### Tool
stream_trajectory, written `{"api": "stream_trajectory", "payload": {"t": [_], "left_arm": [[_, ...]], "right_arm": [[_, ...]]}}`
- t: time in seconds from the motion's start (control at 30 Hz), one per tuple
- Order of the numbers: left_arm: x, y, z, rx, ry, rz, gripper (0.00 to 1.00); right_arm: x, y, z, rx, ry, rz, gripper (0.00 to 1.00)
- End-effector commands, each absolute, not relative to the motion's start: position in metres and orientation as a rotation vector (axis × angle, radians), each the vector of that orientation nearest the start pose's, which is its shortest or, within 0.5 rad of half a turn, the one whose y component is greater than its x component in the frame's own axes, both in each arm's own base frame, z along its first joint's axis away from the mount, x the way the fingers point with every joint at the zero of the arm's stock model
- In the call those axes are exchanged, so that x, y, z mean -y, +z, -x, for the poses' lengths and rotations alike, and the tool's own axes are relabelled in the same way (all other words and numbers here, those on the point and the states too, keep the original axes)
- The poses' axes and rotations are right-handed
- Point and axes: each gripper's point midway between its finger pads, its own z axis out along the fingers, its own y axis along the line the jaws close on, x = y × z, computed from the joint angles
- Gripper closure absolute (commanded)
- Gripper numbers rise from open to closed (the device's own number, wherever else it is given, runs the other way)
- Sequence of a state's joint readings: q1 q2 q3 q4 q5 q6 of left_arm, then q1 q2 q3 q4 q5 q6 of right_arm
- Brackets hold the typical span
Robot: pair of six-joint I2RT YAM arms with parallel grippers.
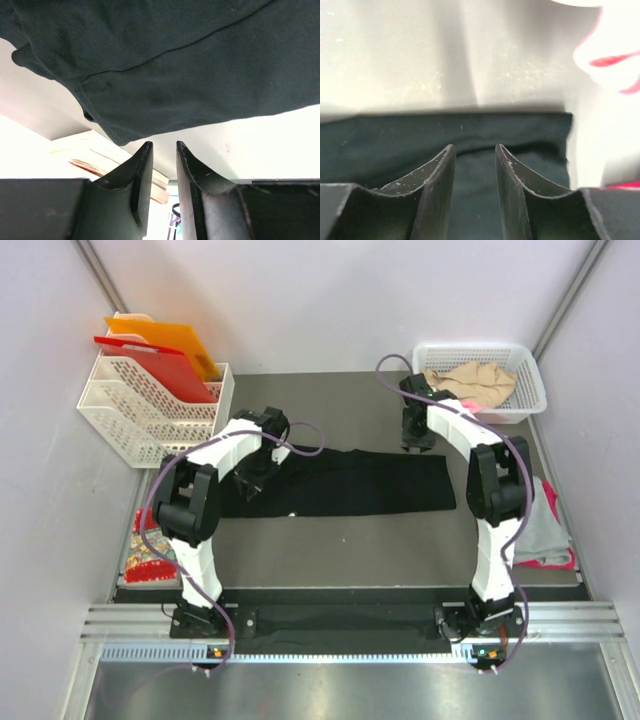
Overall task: Fold and stack the t-shirts
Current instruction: Rotate the tshirt 90 degrees
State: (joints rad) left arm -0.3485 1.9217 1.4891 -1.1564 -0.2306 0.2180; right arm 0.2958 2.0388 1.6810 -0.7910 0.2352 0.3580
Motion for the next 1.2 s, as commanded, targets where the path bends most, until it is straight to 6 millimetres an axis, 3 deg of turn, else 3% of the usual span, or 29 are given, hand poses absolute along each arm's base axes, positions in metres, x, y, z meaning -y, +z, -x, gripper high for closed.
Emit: {"api": "stream_trajectory", "payload": {"t": [0.0,0.27,0.37,0.5,0.7,0.93,1.17], "left_arm": [[0.054,0.065,-0.32,-2.949,0.446,-0.835,0.7],[0.045,0.038,-0.329,-2.975,0.549,-0.86,0.73],[0.046,0.026,-0.34,-2.964,0.563,-0.893,0.73],[0.054,0.021,-0.372,-2.924,0.564,-0.909,0.74],[0.063,0.005,-0.408,-2.902,0.55,-0.935,0.73],[0.077,-0.001,-0.444,-2.821,0.512,-0.998,0.74],[0.089,0.012,-0.509,-2.657,0.573,-1.026,0.74]], "right_arm": [[-0.104,0.037,-0.44,-2.756,-0.159,-0.138,0.62],[-0.097,0.013,-0.418,-2.807,-0.184,-0.134,0.63],[-0.092,0.003,-0.404,-2.845,-0.212,-0.131,0.64],[-0.076,0.007,-0.379,-2.859,-0.295,-0.154,0.66],[-0.061,0.011,-0.324,-2.917,-0.353,-0.184,0.67],[-0.069,0.019,-0.291,-2.934,-0.345,-0.148,0.68],[-0.096,0.017,-0.259,-2.972,-0.333,-0.037,0.68]]}}
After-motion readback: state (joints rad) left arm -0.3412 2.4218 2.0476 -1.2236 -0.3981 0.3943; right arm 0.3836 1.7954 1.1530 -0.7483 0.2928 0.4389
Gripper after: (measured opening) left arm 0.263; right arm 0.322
